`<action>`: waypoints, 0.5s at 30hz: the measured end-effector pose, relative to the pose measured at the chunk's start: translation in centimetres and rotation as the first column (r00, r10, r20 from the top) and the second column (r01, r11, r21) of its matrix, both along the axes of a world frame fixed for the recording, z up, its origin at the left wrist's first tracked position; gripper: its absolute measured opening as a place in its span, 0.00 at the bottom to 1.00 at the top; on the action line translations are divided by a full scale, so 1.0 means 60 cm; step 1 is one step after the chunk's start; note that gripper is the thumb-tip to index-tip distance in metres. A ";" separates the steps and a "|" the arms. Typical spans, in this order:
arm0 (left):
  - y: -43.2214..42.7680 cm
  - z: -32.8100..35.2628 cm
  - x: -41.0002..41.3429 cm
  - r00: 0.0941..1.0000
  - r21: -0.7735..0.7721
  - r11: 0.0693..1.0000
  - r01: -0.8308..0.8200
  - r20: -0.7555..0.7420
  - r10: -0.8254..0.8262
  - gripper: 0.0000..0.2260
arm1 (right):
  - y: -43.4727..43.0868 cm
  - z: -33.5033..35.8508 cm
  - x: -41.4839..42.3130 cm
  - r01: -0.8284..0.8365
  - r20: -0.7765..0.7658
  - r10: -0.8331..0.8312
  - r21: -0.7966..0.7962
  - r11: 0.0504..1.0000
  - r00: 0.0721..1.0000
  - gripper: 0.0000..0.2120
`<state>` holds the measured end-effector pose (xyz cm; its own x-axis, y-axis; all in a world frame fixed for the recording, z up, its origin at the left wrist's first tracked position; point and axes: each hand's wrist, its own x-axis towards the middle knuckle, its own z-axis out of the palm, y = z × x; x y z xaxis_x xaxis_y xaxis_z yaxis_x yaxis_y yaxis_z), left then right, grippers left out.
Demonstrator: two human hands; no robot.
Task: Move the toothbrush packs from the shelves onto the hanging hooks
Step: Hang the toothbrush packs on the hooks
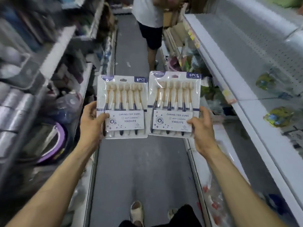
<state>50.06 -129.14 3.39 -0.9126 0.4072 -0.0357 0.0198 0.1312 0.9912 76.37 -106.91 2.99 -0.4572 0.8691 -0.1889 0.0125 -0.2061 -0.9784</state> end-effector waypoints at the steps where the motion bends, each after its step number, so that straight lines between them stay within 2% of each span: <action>1: -0.028 0.004 0.006 0.998 0.009 0.998 -0.061 -0.002 0.061 0.22 | -0.002 0.001 -0.020 -0.062 0.000 0.062 0.011 0.998 0.998 0.20; 4: -0.111 0.017 0.049 0.963 0.023 0.962 -0.271 -0.010 0.271 0.21 | -0.013 0.010 -0.070 -0.273 0.009 0.273 0.014 0.962 0.962 0.21; 7: -0.199 0.032 0.125 0.874 0.033 0.873 -0.486 -0.003 0.486 0.22 | -0.039 0.019 -0.103 -0.475 0.014 0.475 0.023 0.880 0.880 0.23; 11: -0.320 0.047 0.251 0.724 0.019 0.724 -0.690 -0.004 0.690 0.23 | -0.115 0.020 -0.128 -0.687 0.010 0.687 0.024 0.726 0.726 0.24; 15: -0.439 0.070 0.403 0.540 0.018 0.540 -0.842 -0.019 0.842 0.22 | -0.243 0.026 -0.126 -0.857 0.004 0.857 0.022 0.515 0.516 0.22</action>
<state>74.27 -155.49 7.59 -0.8360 -0.5486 -0.0110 -0.0747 0.0939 0.9928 68.80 -121.51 4.56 -0.9834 0.0589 -0.1715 0.1665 -0.0814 -0.9827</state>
